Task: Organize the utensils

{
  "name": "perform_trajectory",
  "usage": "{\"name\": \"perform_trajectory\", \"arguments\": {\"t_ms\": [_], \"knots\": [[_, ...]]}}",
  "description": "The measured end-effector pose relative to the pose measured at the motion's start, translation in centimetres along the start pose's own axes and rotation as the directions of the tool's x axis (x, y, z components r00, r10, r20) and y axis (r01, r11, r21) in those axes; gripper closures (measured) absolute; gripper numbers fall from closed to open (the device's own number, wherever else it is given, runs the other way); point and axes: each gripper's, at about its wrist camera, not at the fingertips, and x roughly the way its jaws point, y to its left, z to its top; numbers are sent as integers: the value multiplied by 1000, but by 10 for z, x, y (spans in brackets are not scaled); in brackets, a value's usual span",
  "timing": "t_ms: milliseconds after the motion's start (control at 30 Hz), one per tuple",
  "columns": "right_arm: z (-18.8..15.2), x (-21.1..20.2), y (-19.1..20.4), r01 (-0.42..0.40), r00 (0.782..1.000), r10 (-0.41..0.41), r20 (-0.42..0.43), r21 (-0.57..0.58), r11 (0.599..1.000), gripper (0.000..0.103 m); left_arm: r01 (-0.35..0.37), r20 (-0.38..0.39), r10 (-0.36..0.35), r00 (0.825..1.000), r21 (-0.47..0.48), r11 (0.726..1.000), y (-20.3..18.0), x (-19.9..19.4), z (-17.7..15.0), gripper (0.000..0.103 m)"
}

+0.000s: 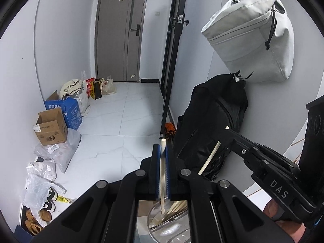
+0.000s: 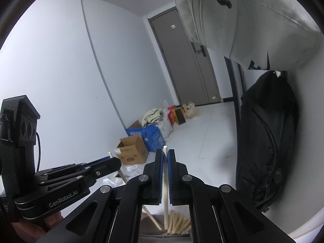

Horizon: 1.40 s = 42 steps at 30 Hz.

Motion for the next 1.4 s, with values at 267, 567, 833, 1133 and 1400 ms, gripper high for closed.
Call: {"name": "perform_trajectory", "arguments": {"t_ms": [267,567,833,1133,1400], "knots": [[-14,11,-2,-4,1000,4,-17,-4,1000,99,0,16,1,1000,-7,1000,6,6,-5,102],[-33,17,1,-36,996,35,-87,-9,999,99,43,-61,-45,997,-19,999,6,17,-25,102],[-50,16,-19,-21,988,33,-149,81,996,95,59,-106,-66,992,-64,996,10,17,-27,101],[-55,-26,-29,6,992,9,-125,113,994,76,2,-87,-7,996,-66,998,3,-7,-36,101],[-56,-67,-9,-12,998,17,-62,70,997,55,-34,-35,31,999,-76,997,-6,-39,-45,79]]}}
